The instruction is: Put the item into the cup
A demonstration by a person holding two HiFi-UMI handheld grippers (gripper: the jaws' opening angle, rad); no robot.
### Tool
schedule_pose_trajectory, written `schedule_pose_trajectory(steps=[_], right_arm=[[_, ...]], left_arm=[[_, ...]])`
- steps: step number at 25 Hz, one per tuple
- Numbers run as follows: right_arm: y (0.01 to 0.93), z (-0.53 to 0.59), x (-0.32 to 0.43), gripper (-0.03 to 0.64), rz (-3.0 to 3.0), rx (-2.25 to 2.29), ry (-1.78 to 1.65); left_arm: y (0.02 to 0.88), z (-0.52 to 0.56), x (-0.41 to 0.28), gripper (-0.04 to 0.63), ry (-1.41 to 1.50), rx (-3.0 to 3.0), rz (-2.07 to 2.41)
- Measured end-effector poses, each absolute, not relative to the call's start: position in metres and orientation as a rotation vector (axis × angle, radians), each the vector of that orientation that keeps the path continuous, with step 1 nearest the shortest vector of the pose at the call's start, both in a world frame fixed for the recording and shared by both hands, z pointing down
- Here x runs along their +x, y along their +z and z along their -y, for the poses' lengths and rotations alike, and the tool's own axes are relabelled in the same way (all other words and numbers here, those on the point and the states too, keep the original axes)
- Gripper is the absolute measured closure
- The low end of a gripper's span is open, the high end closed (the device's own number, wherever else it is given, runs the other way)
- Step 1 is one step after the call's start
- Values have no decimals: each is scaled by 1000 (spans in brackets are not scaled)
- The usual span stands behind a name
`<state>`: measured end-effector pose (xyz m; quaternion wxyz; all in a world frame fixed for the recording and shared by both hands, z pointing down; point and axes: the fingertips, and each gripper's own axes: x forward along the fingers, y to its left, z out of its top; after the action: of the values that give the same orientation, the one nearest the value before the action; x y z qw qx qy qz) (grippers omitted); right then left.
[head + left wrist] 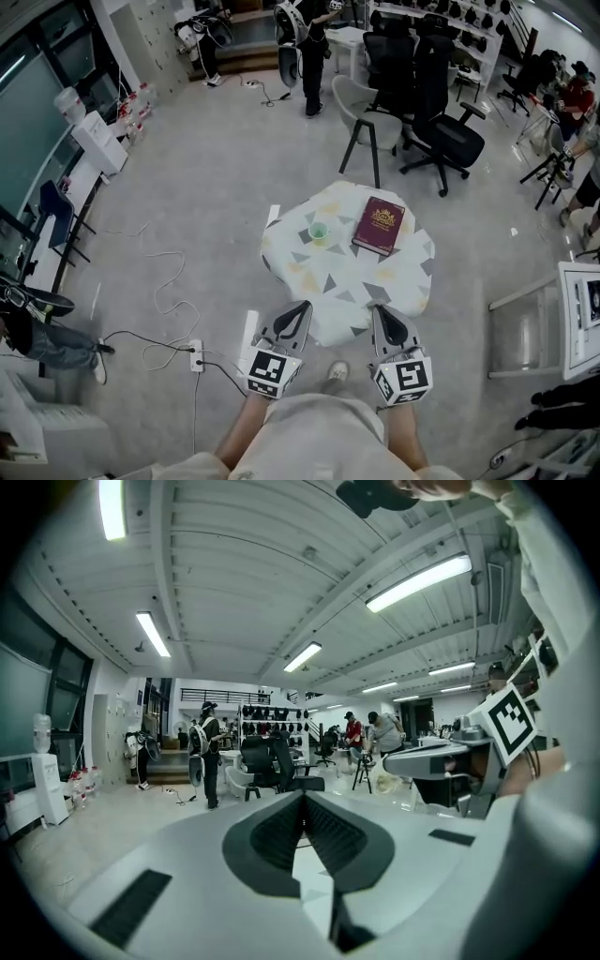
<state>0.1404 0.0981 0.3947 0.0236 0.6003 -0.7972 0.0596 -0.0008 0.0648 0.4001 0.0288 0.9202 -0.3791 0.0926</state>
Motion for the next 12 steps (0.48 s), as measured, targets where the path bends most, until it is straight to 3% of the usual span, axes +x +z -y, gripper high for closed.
schedule_pose_trajectory(steps=[12], right_arm=[[387, -60, 169, 614, 2542, 1797, 172]], left_arm=[[403, -32, 26, 583, 307, 2797, 1267]])
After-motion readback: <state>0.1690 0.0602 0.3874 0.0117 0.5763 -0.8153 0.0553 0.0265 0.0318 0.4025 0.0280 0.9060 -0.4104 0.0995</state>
